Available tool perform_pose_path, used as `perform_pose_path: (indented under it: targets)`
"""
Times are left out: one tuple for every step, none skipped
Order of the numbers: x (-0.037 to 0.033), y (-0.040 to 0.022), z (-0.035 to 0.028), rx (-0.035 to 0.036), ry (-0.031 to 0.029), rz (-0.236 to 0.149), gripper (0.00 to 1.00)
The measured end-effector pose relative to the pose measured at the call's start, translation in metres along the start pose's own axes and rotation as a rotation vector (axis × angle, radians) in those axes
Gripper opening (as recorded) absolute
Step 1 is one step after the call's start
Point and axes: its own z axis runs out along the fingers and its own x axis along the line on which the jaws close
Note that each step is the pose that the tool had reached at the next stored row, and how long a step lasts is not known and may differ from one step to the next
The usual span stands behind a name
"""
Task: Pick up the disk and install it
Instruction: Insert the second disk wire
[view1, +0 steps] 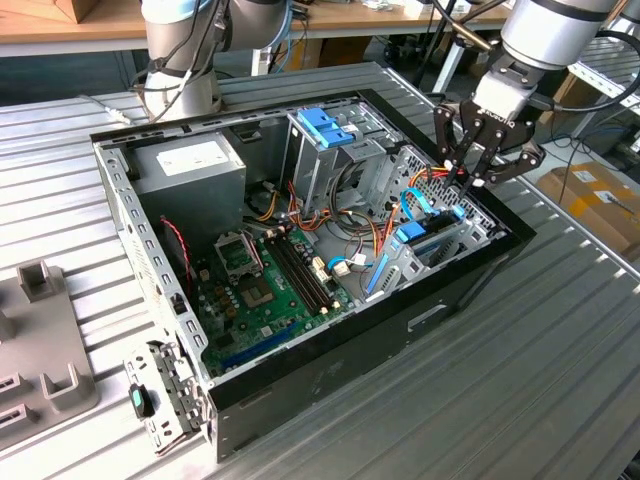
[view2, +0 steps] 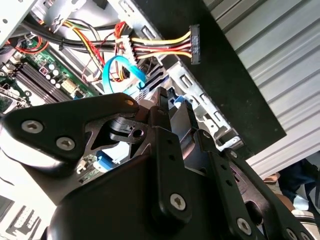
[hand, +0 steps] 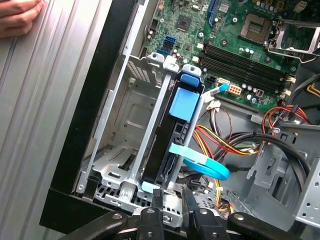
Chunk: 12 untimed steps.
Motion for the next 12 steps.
perform_pose_path:
  targets:
    - [0.0002, -0.0023, 0.0001, 0.0, 0.0, -0.001, 0.3]
    - [0.0002, -0.0035, 0.0002, 0.0001, -0.0001, -0.002, 0.3]
    - [0.0003, -0.0043, 0.0001, 0.0, 0.0, -0.002, 0.3]
    - [0.0003, -0.0051, 0.0002, 0.0001, -0.0001, -0.003, 0.3]
    - [0.0003, -0.006, 0.0003, 0.0001, -0.0003, -0.004, 0.3]
    - [0.0, -0.0068, 0.0003, 0.0001, -0.0002, -0.004, 0.3]
    - [-0.0004, -0.0074, 0.0003, 0.0001, -0.0002, -0.004, 0.3]
    - [-0.0008, -0.0077, 0.0003, 0.0001, -0.0002, -0.004, 0.3]
    - [-0.0009, -0.0079, 0.0003, 0.0001, -0.0002, -0.004, 0.3]
    - [-0.0009, -0.008, 0.0003, 0.0001, -0.0002, -0.004, 0.3]
    - [-0.0008, -0.0101, 0.0004, 0.0001, -0.0002, -0.004, 0.3]
    - [-0.0006, -0.0121, 0.0004, 0.0001, -0.0002, -0.004, 0.3]
